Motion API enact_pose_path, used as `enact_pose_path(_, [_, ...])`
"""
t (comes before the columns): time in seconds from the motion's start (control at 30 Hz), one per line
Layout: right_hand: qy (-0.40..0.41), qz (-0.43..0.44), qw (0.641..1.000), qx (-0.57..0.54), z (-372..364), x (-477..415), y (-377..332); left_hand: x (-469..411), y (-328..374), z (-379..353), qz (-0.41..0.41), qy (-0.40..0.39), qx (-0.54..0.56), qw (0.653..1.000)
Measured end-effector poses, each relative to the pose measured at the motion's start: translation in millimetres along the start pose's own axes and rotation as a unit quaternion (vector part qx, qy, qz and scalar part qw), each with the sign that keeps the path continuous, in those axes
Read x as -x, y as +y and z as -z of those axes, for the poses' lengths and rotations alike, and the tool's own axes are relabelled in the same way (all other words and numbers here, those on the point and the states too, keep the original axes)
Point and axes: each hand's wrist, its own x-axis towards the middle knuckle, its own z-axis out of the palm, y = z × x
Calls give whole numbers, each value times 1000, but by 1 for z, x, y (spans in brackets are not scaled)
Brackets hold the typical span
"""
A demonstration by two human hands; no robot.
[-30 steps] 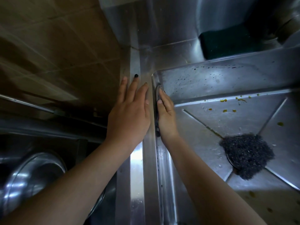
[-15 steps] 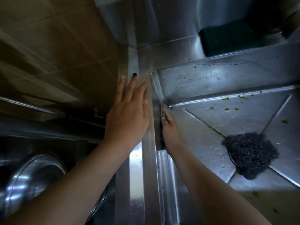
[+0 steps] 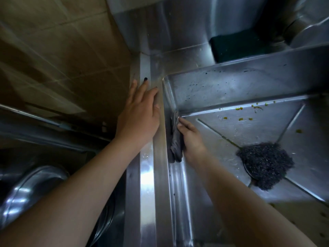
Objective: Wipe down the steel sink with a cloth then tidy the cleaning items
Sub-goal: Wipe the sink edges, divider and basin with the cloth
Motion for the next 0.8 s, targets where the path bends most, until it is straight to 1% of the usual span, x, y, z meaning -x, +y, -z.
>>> enact_pose_path(0.1, [-23,-6,1000,-18,4,10,-8,0,1,1,6,2,22,1000])
enact_pose_path(0.27, [-67,-10,994,-88,7,29,-25,4,2,4,4,32,44,999])
enact_pose_path(0.37, [-96,0,988,-121,8,42,-32,7,-1,5,-1,57,88,994])
enact_pose_path(0.43, [-117,-1,984,-134,8,54,-35,8,-3,7,6,54,125,991])
enact_pose_path(0.5, [-131,7,984,-120,8,69,-39,12,-4,9,12,29,119,992])
enact_pose_path(0.57, [-136,18,985,-107,7,83,-42,20,-2,10,13,1,79,997])
enact_pose_path(0.7, [-122,57,989,-65,10,106,-40,51,4,10,7,-2,48,999])
enact_pose_path(0.8, [-114,92,989,-18,17,116,-31,72,4,6,-5,-23,35,999])
